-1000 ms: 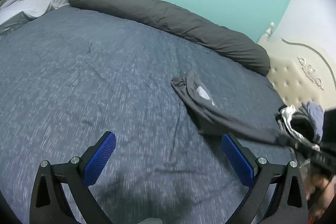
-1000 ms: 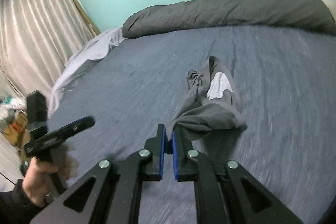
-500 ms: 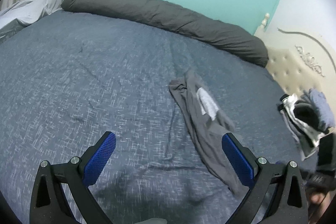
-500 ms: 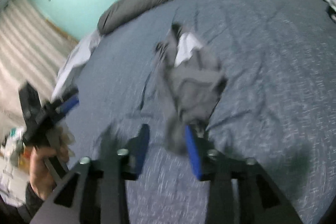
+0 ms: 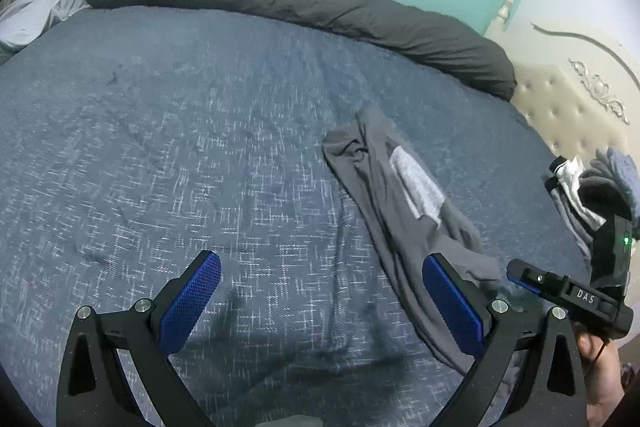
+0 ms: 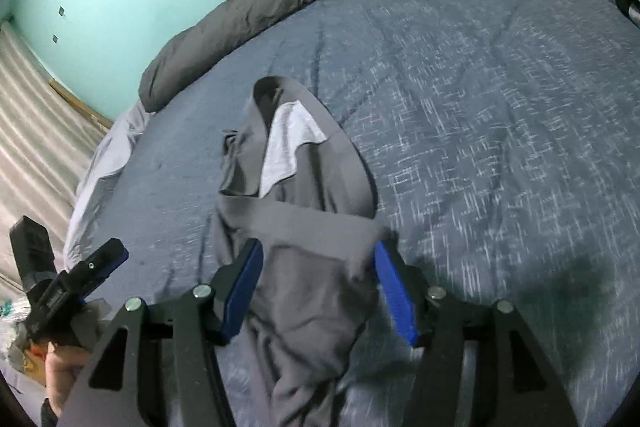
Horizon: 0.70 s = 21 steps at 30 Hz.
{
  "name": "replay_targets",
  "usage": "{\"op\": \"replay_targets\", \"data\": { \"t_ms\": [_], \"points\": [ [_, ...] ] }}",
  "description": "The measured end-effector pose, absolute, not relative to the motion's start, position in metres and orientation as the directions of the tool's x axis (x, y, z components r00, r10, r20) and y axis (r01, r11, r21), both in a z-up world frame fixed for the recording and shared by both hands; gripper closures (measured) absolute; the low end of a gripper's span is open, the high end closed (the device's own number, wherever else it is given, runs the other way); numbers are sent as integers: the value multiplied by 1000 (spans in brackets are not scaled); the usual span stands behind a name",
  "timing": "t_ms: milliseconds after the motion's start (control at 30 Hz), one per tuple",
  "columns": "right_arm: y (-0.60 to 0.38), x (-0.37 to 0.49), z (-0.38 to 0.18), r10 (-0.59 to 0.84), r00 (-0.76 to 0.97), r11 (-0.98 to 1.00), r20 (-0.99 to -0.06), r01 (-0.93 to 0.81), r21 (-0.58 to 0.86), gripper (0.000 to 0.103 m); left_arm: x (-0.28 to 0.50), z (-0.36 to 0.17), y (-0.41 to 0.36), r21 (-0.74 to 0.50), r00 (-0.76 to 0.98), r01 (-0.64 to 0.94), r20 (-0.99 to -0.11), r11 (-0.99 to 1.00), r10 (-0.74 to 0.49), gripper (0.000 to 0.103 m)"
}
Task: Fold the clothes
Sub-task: 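Drag the grey T-shirt toward the bed edge with the right tool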
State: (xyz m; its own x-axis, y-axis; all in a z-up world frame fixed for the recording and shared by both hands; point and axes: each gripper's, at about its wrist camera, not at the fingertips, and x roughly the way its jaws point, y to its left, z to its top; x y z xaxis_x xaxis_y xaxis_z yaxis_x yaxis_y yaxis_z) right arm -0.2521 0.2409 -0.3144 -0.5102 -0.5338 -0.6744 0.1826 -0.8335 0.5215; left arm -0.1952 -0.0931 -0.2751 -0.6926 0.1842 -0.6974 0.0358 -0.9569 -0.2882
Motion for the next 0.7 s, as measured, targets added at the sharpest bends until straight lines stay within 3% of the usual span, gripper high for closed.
{"op": "replay_targets", "data": {
  "t_ms": [700],
  "points": [
    [263, -265, -327, -489, -483, -860, -726, 130, 493, 44, -207, -288, -99, -302, -706, 59, -687, -951, 175, 0]
  ]
}}
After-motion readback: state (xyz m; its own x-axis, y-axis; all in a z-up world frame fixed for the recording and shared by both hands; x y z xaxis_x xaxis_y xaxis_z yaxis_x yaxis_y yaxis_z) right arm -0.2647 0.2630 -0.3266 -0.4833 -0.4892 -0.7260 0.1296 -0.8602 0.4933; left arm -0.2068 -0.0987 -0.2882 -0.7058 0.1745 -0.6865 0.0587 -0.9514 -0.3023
